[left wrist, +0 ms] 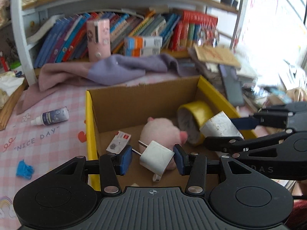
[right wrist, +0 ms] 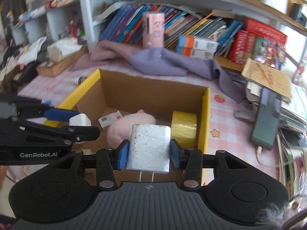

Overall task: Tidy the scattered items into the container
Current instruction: 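Lift the plug adapter and charger block and carry them over the yellow box, then open the left tool to drop the plug adapter while the right tool releases the charger block into the box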

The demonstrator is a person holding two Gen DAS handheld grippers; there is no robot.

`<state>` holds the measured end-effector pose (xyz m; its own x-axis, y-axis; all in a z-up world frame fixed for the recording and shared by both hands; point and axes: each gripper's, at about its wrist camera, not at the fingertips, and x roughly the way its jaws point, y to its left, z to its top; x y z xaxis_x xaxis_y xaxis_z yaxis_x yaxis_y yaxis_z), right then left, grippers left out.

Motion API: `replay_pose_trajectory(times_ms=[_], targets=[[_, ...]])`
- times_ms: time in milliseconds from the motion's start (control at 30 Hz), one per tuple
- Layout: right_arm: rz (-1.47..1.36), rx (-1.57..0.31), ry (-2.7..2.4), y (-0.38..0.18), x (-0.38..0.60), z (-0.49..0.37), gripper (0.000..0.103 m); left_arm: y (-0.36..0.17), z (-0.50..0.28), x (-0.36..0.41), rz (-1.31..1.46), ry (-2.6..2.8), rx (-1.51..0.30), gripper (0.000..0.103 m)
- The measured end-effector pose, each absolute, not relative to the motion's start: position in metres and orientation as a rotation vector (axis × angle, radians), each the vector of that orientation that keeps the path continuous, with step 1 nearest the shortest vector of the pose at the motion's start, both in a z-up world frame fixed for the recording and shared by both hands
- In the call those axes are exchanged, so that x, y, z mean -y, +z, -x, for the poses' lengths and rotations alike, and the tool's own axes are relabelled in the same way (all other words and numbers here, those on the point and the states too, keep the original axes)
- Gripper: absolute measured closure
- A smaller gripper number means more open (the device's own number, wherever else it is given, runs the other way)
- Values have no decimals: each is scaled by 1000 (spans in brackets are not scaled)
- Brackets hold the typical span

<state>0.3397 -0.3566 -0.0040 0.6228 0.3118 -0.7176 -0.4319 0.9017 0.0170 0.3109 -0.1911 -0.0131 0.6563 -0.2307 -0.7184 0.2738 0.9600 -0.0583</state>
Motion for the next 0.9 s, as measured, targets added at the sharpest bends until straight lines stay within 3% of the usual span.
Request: replay_pose_trajectory(times_ms=[300,433,667,900], targets=[[336,-890,556,-29,343,-370,62,-31,-342,210,-194,-310,-925,58],[389,-907,588,-37,336,-375,70,-45,-351,214,-218,-307,-976,58],[332,-911,587,-38,343,-380,72,-42,-349,215,-209,-283,-943,54],[242,-854,572,-22,352,-368,66,-21,-331,207,-186,-220,-847,48]])
